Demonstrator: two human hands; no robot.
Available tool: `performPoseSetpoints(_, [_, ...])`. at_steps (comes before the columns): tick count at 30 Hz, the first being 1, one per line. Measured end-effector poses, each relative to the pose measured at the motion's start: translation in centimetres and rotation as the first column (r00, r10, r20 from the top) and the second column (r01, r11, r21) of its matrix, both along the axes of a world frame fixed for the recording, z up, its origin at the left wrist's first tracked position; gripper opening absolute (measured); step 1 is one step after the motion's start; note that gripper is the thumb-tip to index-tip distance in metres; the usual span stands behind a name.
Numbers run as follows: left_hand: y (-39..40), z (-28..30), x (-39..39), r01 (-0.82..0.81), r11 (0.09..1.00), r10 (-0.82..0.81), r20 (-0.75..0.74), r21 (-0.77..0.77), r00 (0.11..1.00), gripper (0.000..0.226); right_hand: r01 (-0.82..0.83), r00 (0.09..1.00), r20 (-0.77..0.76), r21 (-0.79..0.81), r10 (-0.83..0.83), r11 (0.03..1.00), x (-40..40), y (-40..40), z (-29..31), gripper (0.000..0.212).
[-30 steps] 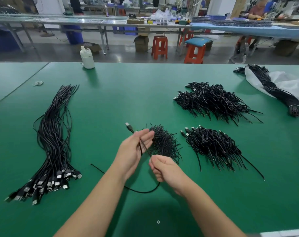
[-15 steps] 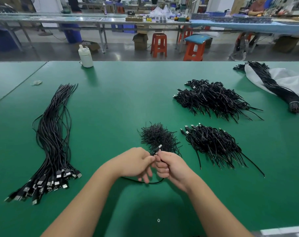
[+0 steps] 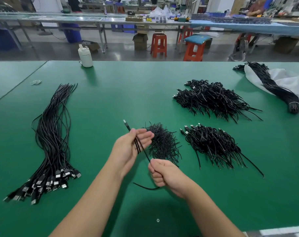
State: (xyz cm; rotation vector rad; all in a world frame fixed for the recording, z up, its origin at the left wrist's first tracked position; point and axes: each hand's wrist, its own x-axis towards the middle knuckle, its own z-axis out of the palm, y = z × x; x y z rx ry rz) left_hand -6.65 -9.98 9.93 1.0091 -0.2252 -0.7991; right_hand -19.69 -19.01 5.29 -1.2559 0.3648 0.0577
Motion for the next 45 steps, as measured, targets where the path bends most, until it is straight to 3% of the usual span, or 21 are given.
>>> performPoseSetpoints(3, [1.0, 1.9, 1.2, 0.019, 0.982, -0.05, -0.158, -0.19, 0.986, 0.027, 0.054, 0.997, -0.047, 0.01, -0.054, 0.998, -0.3, 0.0, -0.3, 0.037])
performPoseSetpoints(5, [2.5, 2.9, 1.9, 0.26, 0.94, -0.278, -0.055, -0.22, 0.959, 0.022, 0.141, 0.989, -0.059, 0.051, -0.138, 0.989, -0.6, -0.6, -0.1, 0.037])
performPoseSetpoints(6, [3.3, 3.2, 2.1, 0.417, 0.896, -0.412, 0.069, -0.153, 0.909, 0.024, 0.184, 0.982, -0.056, 0.071, -0.18, 0.98, -0.6, -1.0, 0.1, 0.037])
performPoseSetpoints(8, [4.4, 3.3, 2.3, 0.625, 0.761, -0.644, 0.321, 0.177, 0.694, 0.03, 0.235, 0.972, -0.036, 0.086, -0.233, 0.968, -0.4, -1.5, 0.8, 0.038])
performPoseSetpoints(10, [4.4, 3.1, 1.9, 0.614, 0.595, -0.803, 0.374, 0.518, 0.463, 0.035, 0.238, 0.971, -0.009, 0.069, -0.238, 0.969, 0.1, -1.5, 1.7, 0.038])
performPoseSetpoints(12, [3.8, 2.9, 1.1, 0.52, 0.478, -0.872, 0.311, 0.708, 0.378, 0.035, 0.218, 0.976, 0.018, 0.04, -0.219, 0.975, 0.6, -1.2, 2.5, 0.041])
performPoseSetpoints(13, [3.4, 2.8, 0.8, 0.482, 0.462, -0.876, 0.297, 0.745, 0.38, 0.035, 0.21, 0.977, 0.03, 0.03, -0.211, 0.977, 0.7, -1.0, 2.8, 0.043])
performPoseSetpoints(15, [2.8, 2.3, 0.4, 0.416, 0.524, -0.829, 0.333, 0.743, 0.449, 0.033, 0.197, 0.979, 0.053, 0.022, -0.198, 0.98, 0.8, -0.9, 3.3, 0.04])
performPoseSetpoints(20, [1.9, 1.2, 0.5, 0.144, 0.84, -0.42, 0.457, 0.524, 0.784, 0.031, 0.096, 0.993, 0.078, -0.112, -0.088, 0.989, 0.1, -0.7, 4.2, 0.029])
performPoseSetpoints(22, [1.7, 0.8, 0.7, 0.133, 0.93, -0.259, 0.354, 0.343, 0.899, 0.033, 0.034, 0.998, 0.061, -0.241, -0.02, 0.97, -0.2, -0.2, 4.2, 0.03])
performPoseSetpoints(24, [1.6, 0.8, 0.6, 0.15, 0.975, -0.184, 0.218, 0.165, 0.958, 0.037, -0.002, 0.999, 0.042, -0.432, 0.022, 0.902, -0.2, 0.4, 3.9, 0.03])
performPoseSetpoints(27, [1.1, 1.1, -0.6, 0.141, 0.988, -0.148, 0.114, 0.067, 0.982, 0.035, -0.004, 1.0, 0.011, -0.625, 0.013, 0.78, 0.2, 1.2, 3.2, 0.03])
performPoseSetpoints(30, [0.7, 1.1, -1.6, 0.119, 0.992, -0.121, 0.078, 0.039, 0.99, 0.026, 0.048, 0.998, 0.002, -0.649, -0.062, 0.759, 0.3, 1.3, 2.7, 0.029])
performPoseSetpoints(33, [0.9, 0.8, -1.8, 0.127, 0.991, -0.13, 0.083, 0.039, 0.988, 0.021, 0.086, 0.996, 0.032, -0.571, -0.082, 0.816, 0.1, 1.2, 2.6, 0.021])
performPoseSetpoints(38, [0.9, 0.0, -2.3, 0.197, 0.979, -0.203, 0.119, 0.06, 0.972, 0.024, 0.212, 0.969, 0.191, -0.307, -0.158, 0.928, 0.3, 1.1, 2.6, 0.025])
performPoseSetpoints(41, [0.9, 0.0, -2.5, 0.297, 0.953, -0.292, 0.083, -0.053, 0.953, 0.022, 0.28, 0.954, 0.21, -0.358, -0.216, 0.891, 0.4, 1.1, 2.4, 0.032])
performPoseSetpoints(45, [1.5, -0.1, -2.1, 0.455, 0.883, -0.446, 0.097, -0.113, 0.89, 0.024, 0.292, 0.949, 0.221, -0.362, -0.223, 0.885, -0.1, 0.7, 2.3, 0.022])
